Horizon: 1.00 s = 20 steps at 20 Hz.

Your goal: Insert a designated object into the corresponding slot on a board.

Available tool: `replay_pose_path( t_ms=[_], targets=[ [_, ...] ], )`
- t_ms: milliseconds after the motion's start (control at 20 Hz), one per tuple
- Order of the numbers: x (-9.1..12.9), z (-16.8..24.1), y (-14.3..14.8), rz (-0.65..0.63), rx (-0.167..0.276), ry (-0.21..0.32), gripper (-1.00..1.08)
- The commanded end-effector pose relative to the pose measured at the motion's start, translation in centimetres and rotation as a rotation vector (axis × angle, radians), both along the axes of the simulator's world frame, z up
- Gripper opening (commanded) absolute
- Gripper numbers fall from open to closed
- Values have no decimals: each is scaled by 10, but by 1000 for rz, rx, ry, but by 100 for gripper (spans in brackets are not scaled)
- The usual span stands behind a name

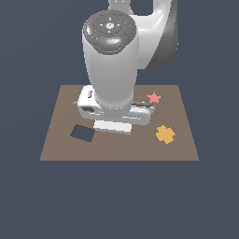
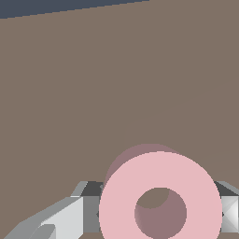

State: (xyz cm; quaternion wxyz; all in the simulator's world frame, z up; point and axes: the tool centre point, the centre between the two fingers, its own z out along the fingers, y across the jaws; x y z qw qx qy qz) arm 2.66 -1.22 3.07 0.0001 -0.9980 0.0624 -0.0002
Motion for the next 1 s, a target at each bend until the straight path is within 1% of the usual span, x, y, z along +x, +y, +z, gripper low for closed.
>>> replay_pose_path(
  t_ms=[0, 200, 450, 700, 950],
  targets=[
    [0, 0, -2, -34, 0, 0, -100],
    [0, 1, -6, -115, 0, -1, -100],
    [-1, 1, -13, -253, 0, -1, -100],
    [-4, 2, -21, -432, 0, -1, -100],
    [-10, 3, -30, -650, 1, -1, -100]
  ],
)
